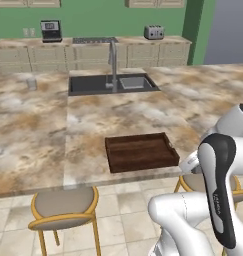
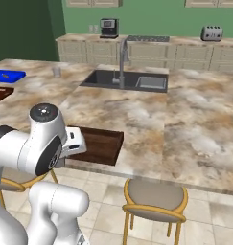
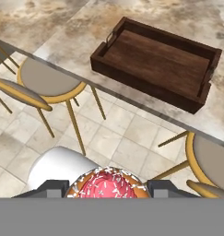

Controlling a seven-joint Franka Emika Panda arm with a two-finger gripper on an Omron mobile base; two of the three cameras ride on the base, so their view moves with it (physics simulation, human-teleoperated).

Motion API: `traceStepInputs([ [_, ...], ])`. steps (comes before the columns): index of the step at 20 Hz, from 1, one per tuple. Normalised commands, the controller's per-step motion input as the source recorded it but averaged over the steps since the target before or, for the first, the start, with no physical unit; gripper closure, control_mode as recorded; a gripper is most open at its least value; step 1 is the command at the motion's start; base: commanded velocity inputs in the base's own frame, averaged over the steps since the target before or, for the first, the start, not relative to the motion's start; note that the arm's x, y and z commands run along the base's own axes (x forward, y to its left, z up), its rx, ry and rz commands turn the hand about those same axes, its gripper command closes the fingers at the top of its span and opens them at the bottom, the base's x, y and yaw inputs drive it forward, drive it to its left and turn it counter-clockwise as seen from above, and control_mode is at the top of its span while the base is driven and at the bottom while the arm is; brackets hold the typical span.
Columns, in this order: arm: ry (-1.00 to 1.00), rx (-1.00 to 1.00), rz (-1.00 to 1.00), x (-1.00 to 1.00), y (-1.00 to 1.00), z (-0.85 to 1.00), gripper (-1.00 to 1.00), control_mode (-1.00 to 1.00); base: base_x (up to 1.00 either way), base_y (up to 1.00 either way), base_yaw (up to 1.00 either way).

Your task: Take the cake and cupcake from the fridge and place them on the empty tray on the dining counter.

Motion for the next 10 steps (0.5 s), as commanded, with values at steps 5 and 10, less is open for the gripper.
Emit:
traceStepInputs([
  [5,0.0,0.0,0.0,0.0,0.0,0.0,1.0,1.0,1.0,0.21,0.0],
  [10,0.0,0.0,0.0,0.0,0.0,0.0,1.0,1.0,0.79,0.37,-0.1],
])
